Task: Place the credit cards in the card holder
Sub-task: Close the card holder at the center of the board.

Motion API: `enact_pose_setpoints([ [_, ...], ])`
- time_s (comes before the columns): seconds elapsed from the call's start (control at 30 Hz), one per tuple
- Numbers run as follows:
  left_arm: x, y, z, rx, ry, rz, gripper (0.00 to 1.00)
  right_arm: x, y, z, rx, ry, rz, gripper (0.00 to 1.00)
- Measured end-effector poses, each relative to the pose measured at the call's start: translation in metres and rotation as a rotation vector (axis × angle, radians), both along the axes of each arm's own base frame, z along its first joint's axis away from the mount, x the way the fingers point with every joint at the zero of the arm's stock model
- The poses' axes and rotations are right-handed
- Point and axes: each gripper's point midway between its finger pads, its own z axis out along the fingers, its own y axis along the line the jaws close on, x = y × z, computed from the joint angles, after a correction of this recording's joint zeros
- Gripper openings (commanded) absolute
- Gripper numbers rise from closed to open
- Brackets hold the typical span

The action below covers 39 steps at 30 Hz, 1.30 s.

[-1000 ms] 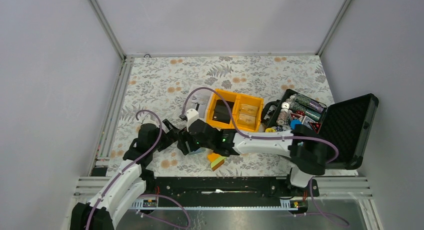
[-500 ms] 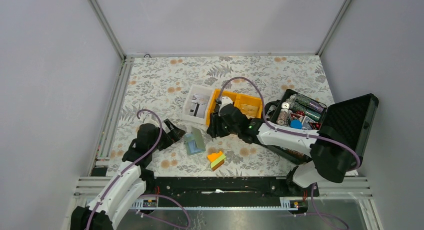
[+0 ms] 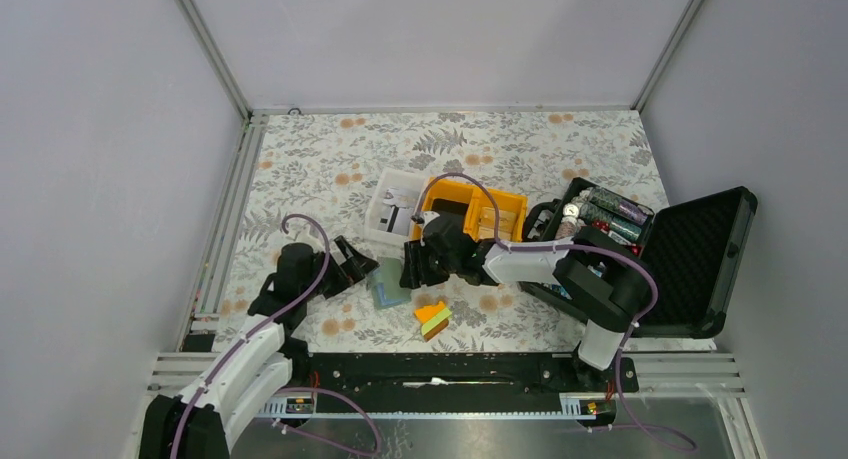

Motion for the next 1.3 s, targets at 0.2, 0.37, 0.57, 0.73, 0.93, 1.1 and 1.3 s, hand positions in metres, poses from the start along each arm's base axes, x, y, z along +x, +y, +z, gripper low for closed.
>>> enact_pose_setpoints([
  [0.2,0.002,-0.004,-0.005,-0.013,0.001,-0.018,0.99,-0.002,0.007,-0.011,0.008,0.037,0.015,0.57],
  [0.37,-0.001,-0.004,-0.016,-0.008,0.024,-0.023,0.96,0.003,0.015,-0.011,0.022,0.037,0.011,0.57],
  [0.57,0.007,-0.009,-0.023,-0.006,0.027,-0.034,0.72,0.005,0.019,-0.011,0.041,0.053,-0.015,0.57],
  [0.73,0.009,-0.012,-0.027,0.007,0.033,-0.043,0.57,0.006,0.024,-0.011,0.072,0.072,-0.045,0.57],
  [0.93,0.003,-0.015,-0.033,0.039,0.052,-0.045,0.45,0.006,0.034,-0.01,0.159,0.096,-0.065,0.57],
  [1.1,0.002,-0.014,-0.037,0.062,0.056,-0.027,0.41,0.008,0.042,-0.009,0.21,0.109,-0.063,0.47],
  [1.3,0.002,-0.014,-0.037,0.073,0.053,-0.01,0.41,0.004,0.038,-0.015,0.213,0.12,-0.067,0.26],
])
